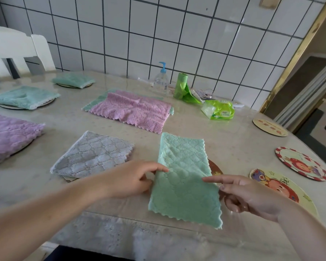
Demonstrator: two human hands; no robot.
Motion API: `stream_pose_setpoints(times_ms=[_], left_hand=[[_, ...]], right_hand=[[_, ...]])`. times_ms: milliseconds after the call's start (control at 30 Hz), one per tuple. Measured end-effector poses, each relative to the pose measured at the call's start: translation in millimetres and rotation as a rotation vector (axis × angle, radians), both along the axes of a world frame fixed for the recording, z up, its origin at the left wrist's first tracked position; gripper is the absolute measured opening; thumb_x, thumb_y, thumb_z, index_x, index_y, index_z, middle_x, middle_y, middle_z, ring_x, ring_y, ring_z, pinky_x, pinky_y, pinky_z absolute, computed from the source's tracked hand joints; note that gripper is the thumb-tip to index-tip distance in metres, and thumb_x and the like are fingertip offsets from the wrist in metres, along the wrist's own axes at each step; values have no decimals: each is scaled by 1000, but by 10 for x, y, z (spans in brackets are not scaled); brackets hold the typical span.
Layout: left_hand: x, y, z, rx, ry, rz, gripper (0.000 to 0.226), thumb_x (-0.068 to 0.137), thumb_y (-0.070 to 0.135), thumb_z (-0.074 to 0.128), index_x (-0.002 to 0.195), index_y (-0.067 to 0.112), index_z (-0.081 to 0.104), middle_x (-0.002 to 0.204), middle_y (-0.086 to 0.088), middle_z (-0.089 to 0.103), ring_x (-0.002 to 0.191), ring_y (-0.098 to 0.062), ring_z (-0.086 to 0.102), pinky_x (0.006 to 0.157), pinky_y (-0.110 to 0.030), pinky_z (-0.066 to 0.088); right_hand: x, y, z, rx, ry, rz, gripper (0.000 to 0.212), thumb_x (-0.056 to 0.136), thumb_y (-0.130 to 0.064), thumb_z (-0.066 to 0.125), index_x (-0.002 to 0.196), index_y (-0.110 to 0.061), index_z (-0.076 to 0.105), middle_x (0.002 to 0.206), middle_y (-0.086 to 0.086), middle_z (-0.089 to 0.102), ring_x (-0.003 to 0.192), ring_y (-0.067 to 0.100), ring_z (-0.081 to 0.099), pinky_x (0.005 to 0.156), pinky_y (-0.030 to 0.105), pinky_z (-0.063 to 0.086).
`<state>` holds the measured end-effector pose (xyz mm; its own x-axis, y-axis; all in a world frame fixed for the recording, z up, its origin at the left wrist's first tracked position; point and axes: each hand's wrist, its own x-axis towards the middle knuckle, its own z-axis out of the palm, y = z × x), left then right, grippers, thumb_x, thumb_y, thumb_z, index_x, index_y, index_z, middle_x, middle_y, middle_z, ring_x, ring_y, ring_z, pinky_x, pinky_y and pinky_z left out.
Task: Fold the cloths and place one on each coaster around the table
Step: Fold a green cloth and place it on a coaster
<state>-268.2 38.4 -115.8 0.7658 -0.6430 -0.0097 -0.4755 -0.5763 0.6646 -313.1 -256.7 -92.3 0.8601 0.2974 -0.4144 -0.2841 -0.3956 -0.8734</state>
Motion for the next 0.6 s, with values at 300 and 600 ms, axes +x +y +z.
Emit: stream_pose_setpoints(times_ms=[300,600], left_hand=[[-30,68,-172,215,-983,-253,29,86,21,46,106,28,66,102,0,64,85,-18,62,70,-32,56],[83,95,-186,60,-386,-136,43,82,43,35,115,33,61,111,16,66,101,-1,60,89,-22,47]], right_hand=[[-304,85,-160,-607,-559,113,56,84,-8,61,100,-61,58,64,-21,58,56,3,50,55,11,36],[-283,18,-489,-703,-1245,61,33,71,-19,74,100,-35,69,103,-10,52,97,-4,47,75,13,44]])
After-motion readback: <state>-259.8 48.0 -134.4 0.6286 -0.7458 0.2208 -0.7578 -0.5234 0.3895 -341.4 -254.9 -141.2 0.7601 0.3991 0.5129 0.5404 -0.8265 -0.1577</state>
